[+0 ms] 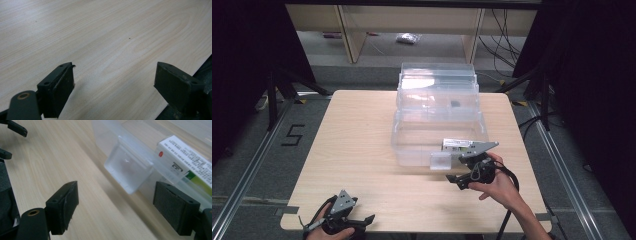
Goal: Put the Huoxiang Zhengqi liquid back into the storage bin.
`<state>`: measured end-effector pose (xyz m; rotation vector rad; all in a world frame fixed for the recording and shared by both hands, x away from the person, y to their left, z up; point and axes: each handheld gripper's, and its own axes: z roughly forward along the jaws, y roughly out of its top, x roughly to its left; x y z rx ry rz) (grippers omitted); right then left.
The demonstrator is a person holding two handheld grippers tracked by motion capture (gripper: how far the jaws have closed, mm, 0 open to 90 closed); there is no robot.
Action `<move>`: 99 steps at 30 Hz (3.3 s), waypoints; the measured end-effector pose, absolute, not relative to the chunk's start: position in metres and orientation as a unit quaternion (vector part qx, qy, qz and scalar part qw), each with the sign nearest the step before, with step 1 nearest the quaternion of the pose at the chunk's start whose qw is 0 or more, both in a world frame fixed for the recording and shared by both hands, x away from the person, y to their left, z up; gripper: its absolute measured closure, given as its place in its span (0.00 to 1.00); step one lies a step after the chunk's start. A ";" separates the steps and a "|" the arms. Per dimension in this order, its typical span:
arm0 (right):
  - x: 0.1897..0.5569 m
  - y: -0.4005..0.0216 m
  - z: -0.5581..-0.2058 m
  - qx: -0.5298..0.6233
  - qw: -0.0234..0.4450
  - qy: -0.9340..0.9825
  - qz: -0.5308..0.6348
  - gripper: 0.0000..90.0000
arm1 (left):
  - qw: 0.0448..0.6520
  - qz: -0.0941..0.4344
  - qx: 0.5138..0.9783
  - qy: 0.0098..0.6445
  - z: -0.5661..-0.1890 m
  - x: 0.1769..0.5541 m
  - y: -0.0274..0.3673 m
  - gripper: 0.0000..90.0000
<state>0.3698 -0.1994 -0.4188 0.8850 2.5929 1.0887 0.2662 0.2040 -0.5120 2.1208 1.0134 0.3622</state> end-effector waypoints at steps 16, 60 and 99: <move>0.353 -0.202 -0.434 0.300 0.081 0.871 0.380 0.23 | 0.373 0.138 0.829 0.393 -0.511 0.266 0.204 0.17; 0.310 -0.224 -0.477 0.341 0.068 0.862 0.368 0.24 | 0.376 0.137 0.829 0.391 -0.511 0.266 0.205 0.17; 0.288 -0.236 -0.491 0.379 0.087 0.845 0.366 0.21 | 0.376 0.137 0.827 0.395 -0.510 0.265 0.204 0.17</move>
